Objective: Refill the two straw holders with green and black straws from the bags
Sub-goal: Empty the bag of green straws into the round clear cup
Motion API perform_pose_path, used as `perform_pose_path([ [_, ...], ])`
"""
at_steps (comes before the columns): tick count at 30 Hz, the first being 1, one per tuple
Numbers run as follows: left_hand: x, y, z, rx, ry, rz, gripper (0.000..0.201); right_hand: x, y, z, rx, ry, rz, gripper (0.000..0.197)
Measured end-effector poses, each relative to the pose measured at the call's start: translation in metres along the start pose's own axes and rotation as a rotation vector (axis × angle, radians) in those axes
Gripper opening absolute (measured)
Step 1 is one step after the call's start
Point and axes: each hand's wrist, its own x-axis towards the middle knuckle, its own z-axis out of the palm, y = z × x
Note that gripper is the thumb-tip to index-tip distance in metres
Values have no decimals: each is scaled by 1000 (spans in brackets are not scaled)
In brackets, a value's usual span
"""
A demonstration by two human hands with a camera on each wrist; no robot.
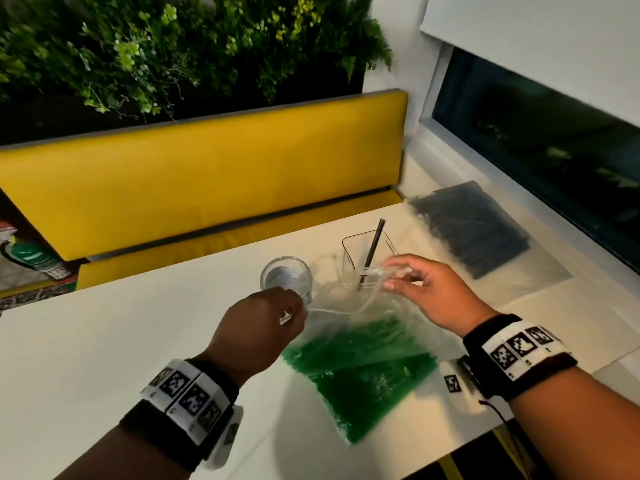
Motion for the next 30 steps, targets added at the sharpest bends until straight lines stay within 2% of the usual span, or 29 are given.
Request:
perform_pose_path([
  [2,-3,-5,-6,-2,-10,-25,18,6,-5,-9,-3,103,-26,17],
  [5,-14,-23,-13,52,-170,-87,27,6,-6,-18,26,145,-55,17],
  [6,-15,-26,-13,50,-189,-64,31,4,-6,-17,43,122,-66,19],
  [9,-3,-13,-3,-130,-136,-25,46,1,-15,-6,134,-9,-97,21],
  [10,6,-5,0,-185,-178,-55,46,2,-17,-3,158,-46,-97,21],
  [12,18,8,7,-281,-365,-107,31,0,-21,-1,155,-102,-82,21],
  [13,19,11,12,-401,-414,-116,21,-2,-22,-1,84,-65,-88,21],
  [15,16,13,20,-682,-380,-190,9,-11,-25,1,-83,192,-105,21],
  [16,12,16,22,-747,-351,-245,10,-19,-28,4,-77,338,-76,16],
  [17,9,21,24,-765,-327,-287,15,-26,-32,11,-35,390,7,14],
  [18,7,25,28,-745,-320,-310,20,-31,-35,20,5,335,157,27],
  [19,4,30,32,-730,-334,-319,23,-36,-37,31,34,204,344,41],
  [20,2,32,37,-729,-355,-320,26,-38,-36,42,79,78,517,48],
  [21,1,36,40,-762,-373,-322,27,-38,-32,51,153,10,615,48],
  [25,1,36,45,-867,-368,-349,24,-24,-21,66,424,84,695,13],
  [26,1,35,45,-879,-366,-350,23,-21,-22,69,489,65,719,14],
  [29,3,35,44,-812,-377,-317,17,-15,-24,81,591,-80,715,33],
  [30,4,35,44,-798,-388,-299,14,-14,-25,85,606,-71,695,36],
])
